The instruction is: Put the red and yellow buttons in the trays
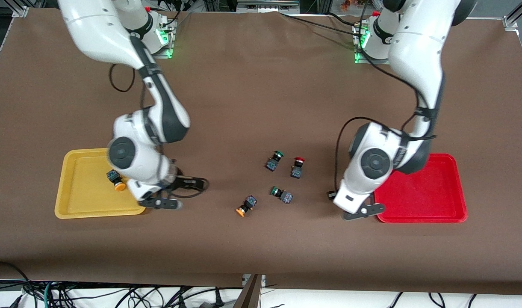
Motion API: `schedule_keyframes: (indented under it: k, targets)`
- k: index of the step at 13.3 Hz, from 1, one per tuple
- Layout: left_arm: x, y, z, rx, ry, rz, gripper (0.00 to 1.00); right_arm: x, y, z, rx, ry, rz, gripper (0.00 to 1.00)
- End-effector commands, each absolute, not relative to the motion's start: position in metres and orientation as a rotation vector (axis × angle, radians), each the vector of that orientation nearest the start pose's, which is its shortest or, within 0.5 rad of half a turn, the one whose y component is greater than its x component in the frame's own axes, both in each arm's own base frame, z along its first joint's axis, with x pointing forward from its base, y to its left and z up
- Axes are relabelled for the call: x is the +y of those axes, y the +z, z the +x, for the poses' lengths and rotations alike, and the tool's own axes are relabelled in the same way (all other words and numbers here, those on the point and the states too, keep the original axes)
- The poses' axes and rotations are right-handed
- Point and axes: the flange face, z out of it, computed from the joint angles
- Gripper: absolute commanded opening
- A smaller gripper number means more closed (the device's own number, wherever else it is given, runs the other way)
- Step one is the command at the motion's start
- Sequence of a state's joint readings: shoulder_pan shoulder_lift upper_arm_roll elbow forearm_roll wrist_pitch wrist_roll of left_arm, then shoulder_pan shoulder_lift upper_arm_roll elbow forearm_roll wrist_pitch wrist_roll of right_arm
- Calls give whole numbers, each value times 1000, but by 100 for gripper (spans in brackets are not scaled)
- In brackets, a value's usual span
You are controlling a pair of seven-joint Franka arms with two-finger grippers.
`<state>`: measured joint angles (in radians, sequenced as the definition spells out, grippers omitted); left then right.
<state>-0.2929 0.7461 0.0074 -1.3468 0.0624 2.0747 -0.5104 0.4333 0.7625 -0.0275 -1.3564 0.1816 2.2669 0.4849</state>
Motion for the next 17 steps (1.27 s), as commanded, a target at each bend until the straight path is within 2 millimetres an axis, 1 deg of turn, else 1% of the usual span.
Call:
schedule_keyframes:
  k: [1,2,3,5,6,7,8,9,11,12,13,14,15,16,17]
  targets:
    - [-129,285,701,-153,197,-3031,16,369,246,697,468,-234,-2809,99]
    - [-105,275,698,-105,281,-3027,16,384,230,698,505,-282,-2766,99]
    - [-89,263,693,-50,329,-3027,16,398,217,697,513,-327,-2731,99]
    - [-44,253,695,68,366,-3043,16,404,203,699,515,-392,-2690,99]
    - [-28,248,695,148,380,-3052,16,404,200,700,511,-409,-2681,99]
    - [-17,237,694,192,402,-3058,16,404,196,701,510,-425,-2672,99]
    - [-18,232,691,200,419,-3058,16,407,193,701,511,-433,-2658,99]
    - [-19,228,690,203,412,-3060,16,411,186,698,519,-421,-2650,98]
    - [-25,211,683,220,405,-3066,18,412,174,696,524,-424,-2646,96]
    - [-25,203,679,217,404,-3075,23,418,166,691,518,-414,-2652,90]
    - [-25,199,677,217,402,-3081,29,419,164,689,503,-414,-2659,74]
    - [-32,194,674,213,415,-3093,56,420,164,688,491,-415,-2662,53]
    - [-38,193,672,202,426,-3099,100,420,167,689,484,-420,-2661,28]
    - [-38,191,671,204,440,-3097,100,420,169,690,481,-419,-2662,7]
    - [-37,190,671,206,445,-3097,100,420,173,691,481,-416,-2663,0]
